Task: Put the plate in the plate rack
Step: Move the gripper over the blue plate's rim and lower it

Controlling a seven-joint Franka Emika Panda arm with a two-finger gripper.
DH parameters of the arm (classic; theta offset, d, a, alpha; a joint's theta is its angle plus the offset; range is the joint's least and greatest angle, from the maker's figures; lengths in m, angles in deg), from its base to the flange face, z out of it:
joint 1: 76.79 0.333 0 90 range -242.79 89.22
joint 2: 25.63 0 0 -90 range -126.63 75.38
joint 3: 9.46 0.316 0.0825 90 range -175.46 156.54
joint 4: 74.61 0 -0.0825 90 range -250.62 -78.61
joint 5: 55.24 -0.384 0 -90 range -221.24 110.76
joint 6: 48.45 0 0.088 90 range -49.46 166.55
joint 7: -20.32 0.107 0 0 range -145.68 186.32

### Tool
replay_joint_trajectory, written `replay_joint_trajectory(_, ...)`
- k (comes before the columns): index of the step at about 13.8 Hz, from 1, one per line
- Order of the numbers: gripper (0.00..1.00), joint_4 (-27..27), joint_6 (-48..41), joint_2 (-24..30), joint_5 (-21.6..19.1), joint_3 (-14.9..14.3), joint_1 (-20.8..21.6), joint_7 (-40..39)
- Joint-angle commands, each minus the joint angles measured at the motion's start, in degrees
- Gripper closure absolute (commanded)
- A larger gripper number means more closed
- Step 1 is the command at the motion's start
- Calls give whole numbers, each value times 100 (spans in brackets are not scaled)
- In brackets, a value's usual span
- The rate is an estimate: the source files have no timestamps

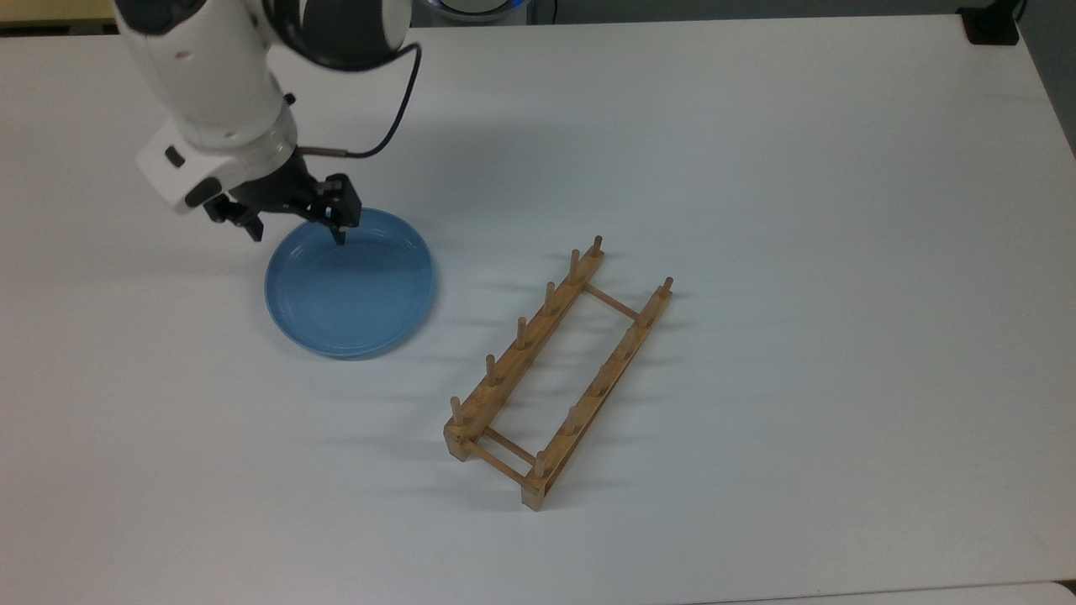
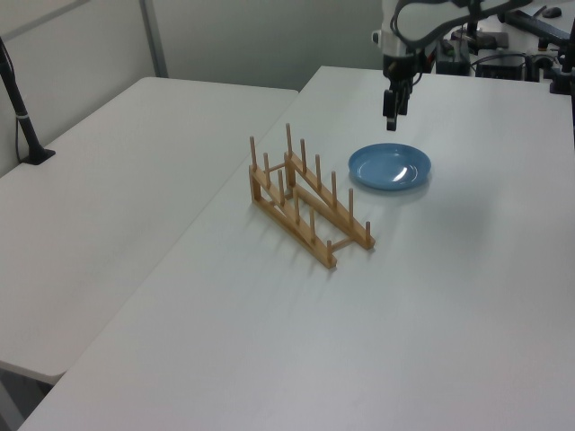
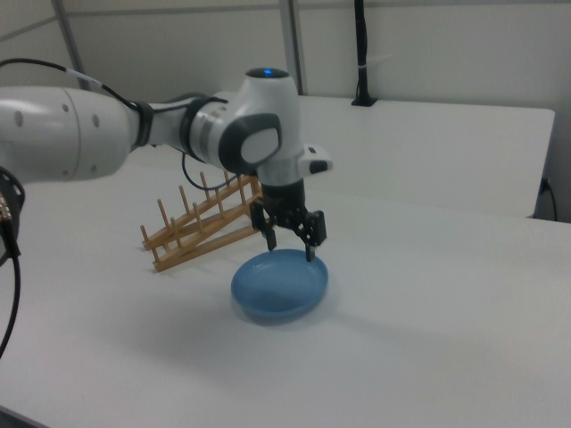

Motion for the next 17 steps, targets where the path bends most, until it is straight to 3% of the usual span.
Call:
replay_joint_trajectory(1,14,84,563,-461,-167,-173,-81,-404)
replay_joint_trajectory(7,18,75,618,-742,-158,-261,-108,-756)
replay_joint_trajectory(14,46,66,1004,-901,-193,-261,-100,-712)
replay_joint_trajectory(17,48,66,996,-884,-202,-261,-99,-703)
